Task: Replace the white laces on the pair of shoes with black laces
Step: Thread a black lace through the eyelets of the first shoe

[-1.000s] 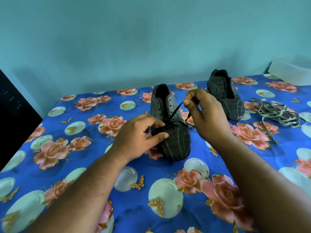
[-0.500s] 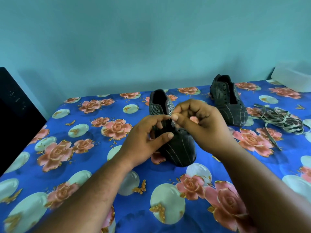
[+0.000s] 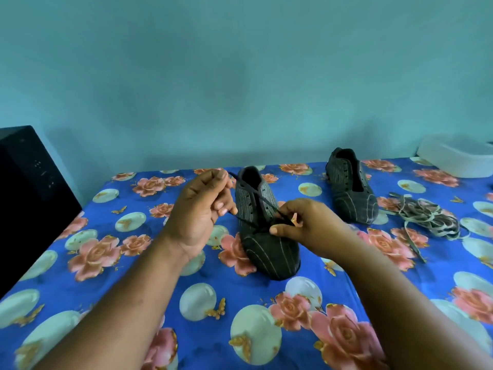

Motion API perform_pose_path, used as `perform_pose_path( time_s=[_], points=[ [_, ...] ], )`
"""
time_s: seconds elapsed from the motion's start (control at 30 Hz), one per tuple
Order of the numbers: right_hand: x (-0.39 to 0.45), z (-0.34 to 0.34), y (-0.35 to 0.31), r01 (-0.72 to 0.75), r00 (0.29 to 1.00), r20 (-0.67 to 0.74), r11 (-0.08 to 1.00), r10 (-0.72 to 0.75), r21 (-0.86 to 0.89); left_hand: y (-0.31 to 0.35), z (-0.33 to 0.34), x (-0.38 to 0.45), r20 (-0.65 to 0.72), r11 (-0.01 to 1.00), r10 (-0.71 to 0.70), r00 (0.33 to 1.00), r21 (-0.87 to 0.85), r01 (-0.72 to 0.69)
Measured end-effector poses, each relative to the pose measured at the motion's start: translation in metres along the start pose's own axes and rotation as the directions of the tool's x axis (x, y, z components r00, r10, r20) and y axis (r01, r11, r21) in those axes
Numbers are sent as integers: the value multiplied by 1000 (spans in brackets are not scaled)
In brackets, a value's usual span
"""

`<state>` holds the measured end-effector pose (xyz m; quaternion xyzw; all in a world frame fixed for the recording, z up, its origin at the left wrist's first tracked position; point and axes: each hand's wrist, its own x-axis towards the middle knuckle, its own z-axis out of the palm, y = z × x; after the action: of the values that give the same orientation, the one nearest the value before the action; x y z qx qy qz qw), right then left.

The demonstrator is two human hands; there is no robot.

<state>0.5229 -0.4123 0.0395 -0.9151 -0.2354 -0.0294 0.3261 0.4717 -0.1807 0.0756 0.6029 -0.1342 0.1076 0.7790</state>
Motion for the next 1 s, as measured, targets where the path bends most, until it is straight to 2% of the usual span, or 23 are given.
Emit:
perform_pose_path(
  time_s=[0.13, 0.33, 0.43, 0.7, 1.0],
  points=[
    [2, -6, -8, 10, 999, 40, 997, -7, -78, 28, 7, 1, -15, 999, -27, 1000, 27, 28],
    [0, -41, -31, -71, 993, 104, 984, 54, 165, 65, 5, 15, -48, 996, 83, 995, -23, -84],
    [-5, -63, -46, -98, 986, 164, 924, 39, 369, 84, 8, 17, -51, 995, 101, 994, -21, -102],
    [-18, -119, -107, -55, 996, 85, 739, -4, 672, 134, 22, 10, -51, 987, 163, 985, 19, -162],
    [-36, -154, -157, 89, 993, -32, 568, -110, 818, 176, 43, -3, 9, 967, 229, 973, 117, -228]
  ],
)
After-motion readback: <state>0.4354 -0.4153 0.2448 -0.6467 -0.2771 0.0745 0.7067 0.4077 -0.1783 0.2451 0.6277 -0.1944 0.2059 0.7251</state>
